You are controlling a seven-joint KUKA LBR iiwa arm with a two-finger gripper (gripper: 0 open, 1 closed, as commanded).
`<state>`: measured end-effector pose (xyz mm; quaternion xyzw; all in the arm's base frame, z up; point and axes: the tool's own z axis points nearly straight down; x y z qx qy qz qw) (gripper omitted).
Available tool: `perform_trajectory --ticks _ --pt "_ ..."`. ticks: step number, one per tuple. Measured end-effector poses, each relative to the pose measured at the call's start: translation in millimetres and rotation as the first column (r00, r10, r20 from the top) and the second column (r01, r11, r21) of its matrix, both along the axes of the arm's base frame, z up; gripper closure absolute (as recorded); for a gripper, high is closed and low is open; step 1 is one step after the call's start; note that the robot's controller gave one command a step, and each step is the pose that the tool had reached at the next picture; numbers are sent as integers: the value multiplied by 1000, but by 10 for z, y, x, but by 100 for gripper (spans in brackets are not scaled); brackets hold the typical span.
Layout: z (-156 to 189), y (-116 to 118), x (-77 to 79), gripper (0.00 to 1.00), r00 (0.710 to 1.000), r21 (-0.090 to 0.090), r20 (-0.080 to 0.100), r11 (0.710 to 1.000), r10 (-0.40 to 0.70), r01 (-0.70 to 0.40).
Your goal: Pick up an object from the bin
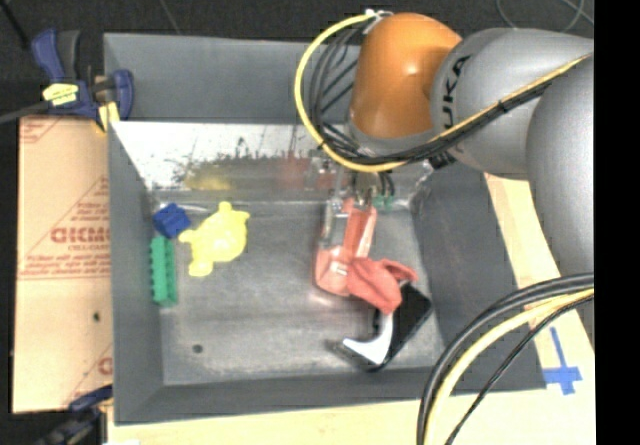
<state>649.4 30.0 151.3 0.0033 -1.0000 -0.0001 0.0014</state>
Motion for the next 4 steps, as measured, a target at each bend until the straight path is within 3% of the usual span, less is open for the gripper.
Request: perform_trajectory --ticks 1,2,3,4 --pt "53 0 13 0 1000 0 7 1000 0 0" --pt "-155 -343 -42 0 995 3 10 995 -102 102" --pt "-682 -506 -120 100 999 -2 29 1000 24 -24" --pt "-682 -506 -120 100 999 -2 29 1000 23 -23"
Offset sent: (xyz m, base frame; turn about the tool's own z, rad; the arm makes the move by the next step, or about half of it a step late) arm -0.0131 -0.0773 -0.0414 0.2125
